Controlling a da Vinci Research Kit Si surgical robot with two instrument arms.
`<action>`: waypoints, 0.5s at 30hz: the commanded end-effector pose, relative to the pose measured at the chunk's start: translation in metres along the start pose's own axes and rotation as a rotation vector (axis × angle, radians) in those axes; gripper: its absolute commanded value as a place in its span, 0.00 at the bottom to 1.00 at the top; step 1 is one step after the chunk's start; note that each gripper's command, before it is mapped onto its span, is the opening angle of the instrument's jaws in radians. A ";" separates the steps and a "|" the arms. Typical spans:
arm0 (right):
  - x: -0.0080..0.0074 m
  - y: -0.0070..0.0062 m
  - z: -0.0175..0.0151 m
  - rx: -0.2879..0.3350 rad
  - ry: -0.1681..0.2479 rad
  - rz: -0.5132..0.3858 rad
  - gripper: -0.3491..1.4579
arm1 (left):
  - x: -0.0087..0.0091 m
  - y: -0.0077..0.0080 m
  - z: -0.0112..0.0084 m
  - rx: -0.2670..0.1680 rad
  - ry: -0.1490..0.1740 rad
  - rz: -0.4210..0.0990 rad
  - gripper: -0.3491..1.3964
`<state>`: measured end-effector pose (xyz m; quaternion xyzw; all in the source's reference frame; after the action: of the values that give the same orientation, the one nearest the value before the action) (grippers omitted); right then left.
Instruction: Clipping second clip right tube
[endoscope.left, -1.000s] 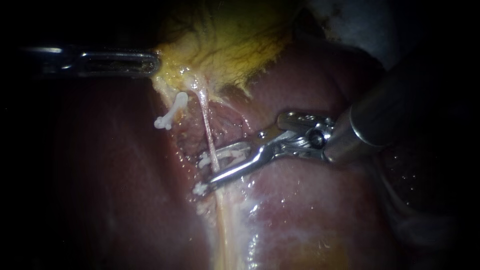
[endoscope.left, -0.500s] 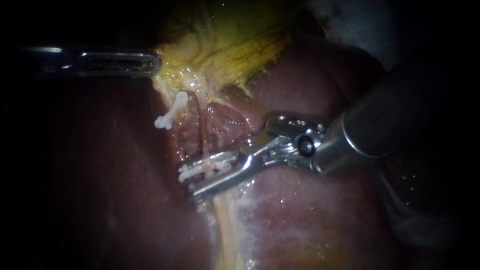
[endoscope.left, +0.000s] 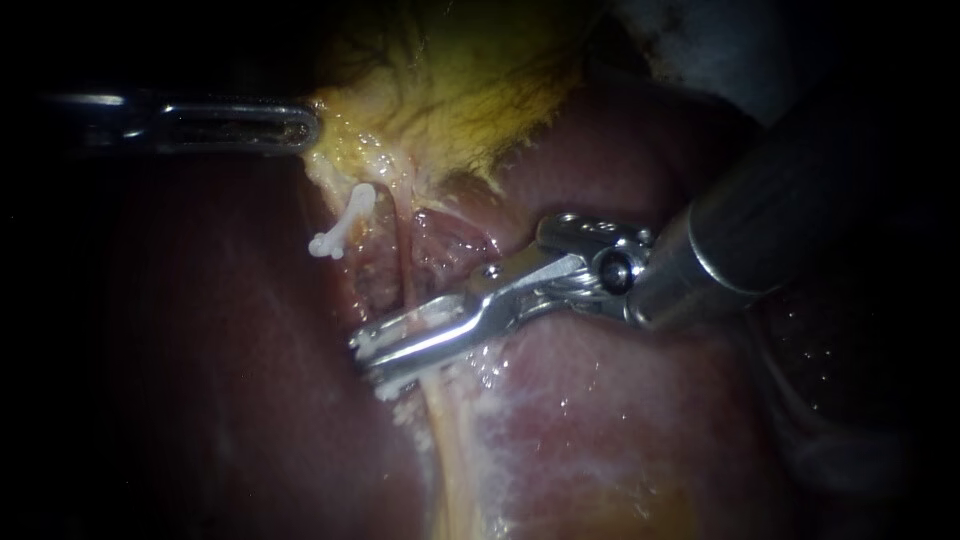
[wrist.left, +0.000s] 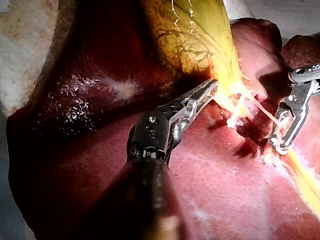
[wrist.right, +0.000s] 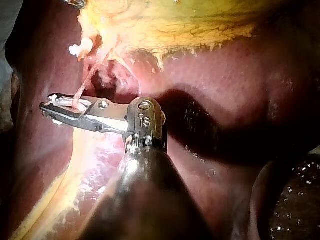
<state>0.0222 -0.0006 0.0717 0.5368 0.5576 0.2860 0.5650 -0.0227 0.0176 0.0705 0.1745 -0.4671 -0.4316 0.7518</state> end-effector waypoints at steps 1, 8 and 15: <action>0.0000 0.0000 0.0000 0.001 -0.001 0.000 0.00 | 0.0000 0.0000 0.0000 0.000 0.000 0.000 0.00; 0.0001 0.0005 -0.0003 0.005 -0.010 -0.001 0.00 | 0.0000 0.0000 0.0000 -0.003 -0.001 0.000 0.00; 0.0000 0.0004 -0.0003 0.009 -0.015 -0.001 0.00 | 0.0000 0.0000 0.0000 -0.003 -0.001 0.000 0.00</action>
<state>0.0221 -0.0004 0.0721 0.5409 0.5547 0.2795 0.5671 -0.0226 0.0176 0.0705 0.1734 -0.4668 -0.4322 0.7518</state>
